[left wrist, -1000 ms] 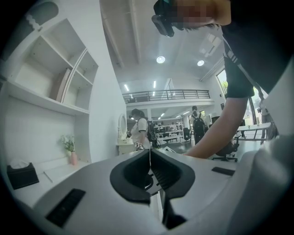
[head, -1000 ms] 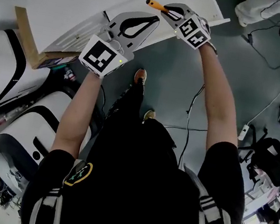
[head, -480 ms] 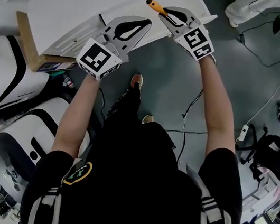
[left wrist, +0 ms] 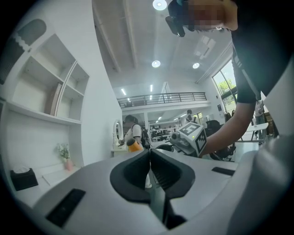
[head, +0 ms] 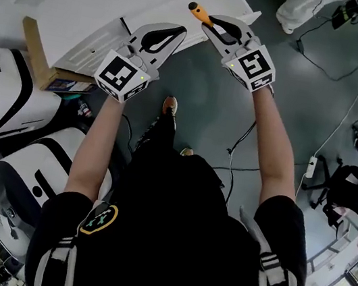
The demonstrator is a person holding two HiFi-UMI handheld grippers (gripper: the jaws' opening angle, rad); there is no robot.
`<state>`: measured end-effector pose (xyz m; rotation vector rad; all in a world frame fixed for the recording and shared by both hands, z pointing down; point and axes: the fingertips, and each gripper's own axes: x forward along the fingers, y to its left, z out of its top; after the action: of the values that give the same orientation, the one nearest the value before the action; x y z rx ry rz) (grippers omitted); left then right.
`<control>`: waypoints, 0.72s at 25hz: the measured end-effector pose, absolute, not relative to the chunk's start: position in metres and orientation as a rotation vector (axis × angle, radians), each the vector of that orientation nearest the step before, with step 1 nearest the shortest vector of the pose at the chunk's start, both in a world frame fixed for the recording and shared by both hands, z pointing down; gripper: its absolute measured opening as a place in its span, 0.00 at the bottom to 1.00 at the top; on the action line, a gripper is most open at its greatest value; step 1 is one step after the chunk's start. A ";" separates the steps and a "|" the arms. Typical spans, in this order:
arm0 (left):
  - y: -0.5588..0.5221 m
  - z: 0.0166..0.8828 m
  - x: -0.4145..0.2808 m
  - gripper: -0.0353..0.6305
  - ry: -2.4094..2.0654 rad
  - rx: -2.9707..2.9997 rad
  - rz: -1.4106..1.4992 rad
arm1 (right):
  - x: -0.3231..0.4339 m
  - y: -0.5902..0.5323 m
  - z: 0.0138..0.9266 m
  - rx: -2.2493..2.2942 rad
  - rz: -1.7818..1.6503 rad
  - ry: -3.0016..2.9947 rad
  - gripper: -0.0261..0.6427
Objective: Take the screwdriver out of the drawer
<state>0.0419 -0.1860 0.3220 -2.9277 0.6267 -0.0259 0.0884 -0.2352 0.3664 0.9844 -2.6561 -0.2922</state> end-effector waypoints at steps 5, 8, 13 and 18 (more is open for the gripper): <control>-0.153 0.311 0.050 0.09 0.611 -2.929 -0.013 | 0.100 -0.184 0.339 1.011 -0.338 -2.680 0.17; -0.133 0.307 0.056 0.09 0.602 -2.932 -0.018 | 0.108 -0.154 0.325 1.026 -0.364 -2.692 0.17; -0.094 0.298 0.064 0.09 0.588 -2.934 -0.007 | 0.117 -0.102 0.306 1.059 -0.377 -2.735 0.17; -0.051 0.289 0.066 0.09 0.581 -2.942 0.017 | 0.122 -0.050 0.291 1.091 -0.370 -2.781 0.17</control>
<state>0.0664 -0.0514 0.2889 -2.9423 0.5814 0.0166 0.1222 -0.0502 0.2910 1.0915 -2.7815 -0.3699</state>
